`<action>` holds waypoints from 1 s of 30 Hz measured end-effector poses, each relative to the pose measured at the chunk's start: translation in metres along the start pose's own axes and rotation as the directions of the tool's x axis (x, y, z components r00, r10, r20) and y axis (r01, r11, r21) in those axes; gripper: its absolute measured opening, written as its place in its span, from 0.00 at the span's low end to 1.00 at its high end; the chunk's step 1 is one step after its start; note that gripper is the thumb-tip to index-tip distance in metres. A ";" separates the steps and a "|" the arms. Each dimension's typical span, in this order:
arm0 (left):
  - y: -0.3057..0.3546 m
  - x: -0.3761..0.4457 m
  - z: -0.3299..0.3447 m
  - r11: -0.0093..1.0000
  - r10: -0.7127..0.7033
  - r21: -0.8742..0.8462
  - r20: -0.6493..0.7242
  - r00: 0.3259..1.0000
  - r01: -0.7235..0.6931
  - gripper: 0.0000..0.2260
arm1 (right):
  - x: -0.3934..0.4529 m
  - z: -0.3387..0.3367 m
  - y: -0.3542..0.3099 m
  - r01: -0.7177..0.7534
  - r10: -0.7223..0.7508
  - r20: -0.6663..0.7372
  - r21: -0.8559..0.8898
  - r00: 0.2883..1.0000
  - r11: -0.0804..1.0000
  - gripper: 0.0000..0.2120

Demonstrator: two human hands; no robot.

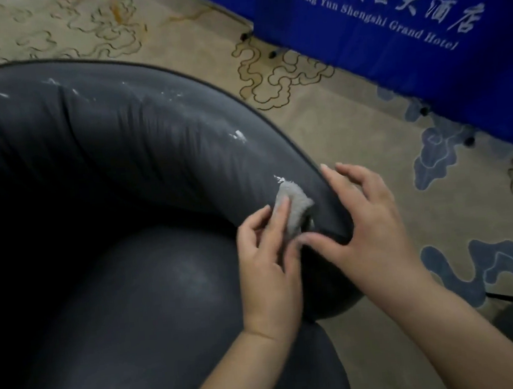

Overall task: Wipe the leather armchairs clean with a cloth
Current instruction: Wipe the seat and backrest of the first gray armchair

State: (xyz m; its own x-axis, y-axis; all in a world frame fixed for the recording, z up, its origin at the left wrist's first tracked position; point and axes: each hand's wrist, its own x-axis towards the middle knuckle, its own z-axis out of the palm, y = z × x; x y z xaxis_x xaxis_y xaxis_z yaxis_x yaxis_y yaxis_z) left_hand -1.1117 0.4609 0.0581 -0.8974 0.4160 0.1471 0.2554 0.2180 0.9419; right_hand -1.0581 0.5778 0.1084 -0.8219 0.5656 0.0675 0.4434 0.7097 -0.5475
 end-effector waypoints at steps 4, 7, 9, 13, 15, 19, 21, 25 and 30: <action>-0.010 -0.004 0.024 0.994 0.070 0.090 -0.047 0.996 -0.066 0.17 | 0.013 0.001 0.026 -0.058 0.032 0.241 0.099 0.970 0.993 0.58; -0.019 0.001 0.028 0.986 0.157 0.072 -0.061 0.986 -0.152 0.15 | 0.015 0.008 0.037 -0.047 0.004 0.308 0.134 0.951 0.990 0.61; -0.026 0.003 0.025 0.988 0.152 0.015 0.029 0.988 -0.153 0.16 | 0.016 0.013 0.040 -0.021 -0.024 0.296 0.147 0.955 0.989 0.60; -0.043 0.005 0.002 0.958 0.216 0.195 -0.013 0.976 -0.209 0.17 | 0.017 0.017 0.044 0.004 -0.046 0.288 0.143 0.957 0.990 0.59; -0.040 0.006 -0.002 0.961 0.214 0.194 -0.081 0.974 -0.195 0.16 | 0.019 0.018 0.046 0.006 -0.049 0.308 0.141 0.950 0.990 0.60; -0.035 0.012 0.008 0.916 0.283 0.238 0.187 0.941 -0.323 0.10 | 0.021 0.018 0.050 0.017 -0.076 0.322 0.181 0.944 0.983 0.62; -0.043 0.019 -0.001 0.843 0.313 0.374 0.244 0.918 -0.386 0.09 | 0.021 0.017 0.050 0.022 -0.087 0.344 0.189 0.935 0.982 0.64; -0.050 0.015 -0.010 0.850 0.369 0.346 0.149 0.918 -0.398 0.15 | 0.021 0.016 0.050 0.023 -0.091 0.364 0.186 0.927 0.982 0.64; -0.054 0.011 -0.003 0.808 0.409 0.342 0.262 0.874 -0.480 0.11 | 0.023 0.018 0.053 0.041 -0.117 0.351 0.216 0.929 0.976 0.65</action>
State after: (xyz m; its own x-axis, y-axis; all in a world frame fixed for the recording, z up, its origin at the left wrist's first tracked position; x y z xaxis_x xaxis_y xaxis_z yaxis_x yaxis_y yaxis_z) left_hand -1.1364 0.4504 0.0093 -0.5856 0.6844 0.4344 0.7605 0.2784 0.5866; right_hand -1.0599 0.6205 0.0663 -0.9408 0.2954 -0.1660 0.3217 0.6247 -0.7115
